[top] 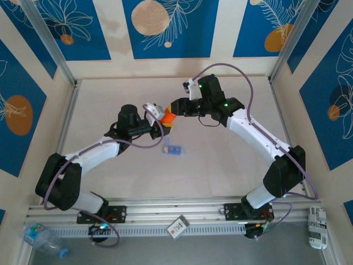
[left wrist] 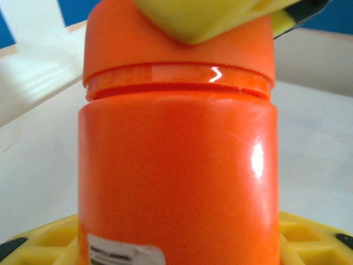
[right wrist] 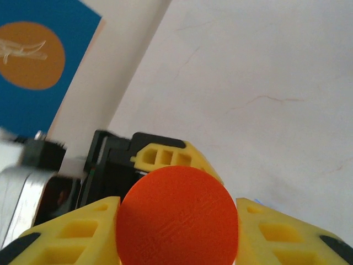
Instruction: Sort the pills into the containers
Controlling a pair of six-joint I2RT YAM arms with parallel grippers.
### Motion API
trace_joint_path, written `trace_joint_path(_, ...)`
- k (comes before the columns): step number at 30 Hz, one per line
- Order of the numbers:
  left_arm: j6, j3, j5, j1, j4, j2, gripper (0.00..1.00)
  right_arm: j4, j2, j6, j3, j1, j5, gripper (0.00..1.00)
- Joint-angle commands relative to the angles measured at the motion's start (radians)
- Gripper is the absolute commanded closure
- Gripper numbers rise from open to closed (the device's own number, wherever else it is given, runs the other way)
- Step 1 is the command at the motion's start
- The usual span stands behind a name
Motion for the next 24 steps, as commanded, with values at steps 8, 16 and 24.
trace_joint_path(8, 0.144, 0.005, -0.129, -0.116, 0.237, -0.050, 1.00, 0.027, 0.070, 0.279, -0.037, 0.105, 0.033, 0.70)
trace_joint_path(16, 0.080, -0.002, -0.104, -0.077, 0.261, -0.011, 1.00, -0.024, 0.063, 0.273, 0.055, 0.040, -0.019, 0.57)
trace_joint_path(24, -0.051, -0.003, 0.053, 0.028, 0.288, 0.017, 1.00, -0.085, -0.017, 0.184, 0.142, -0.070, -0.114, 0.17)
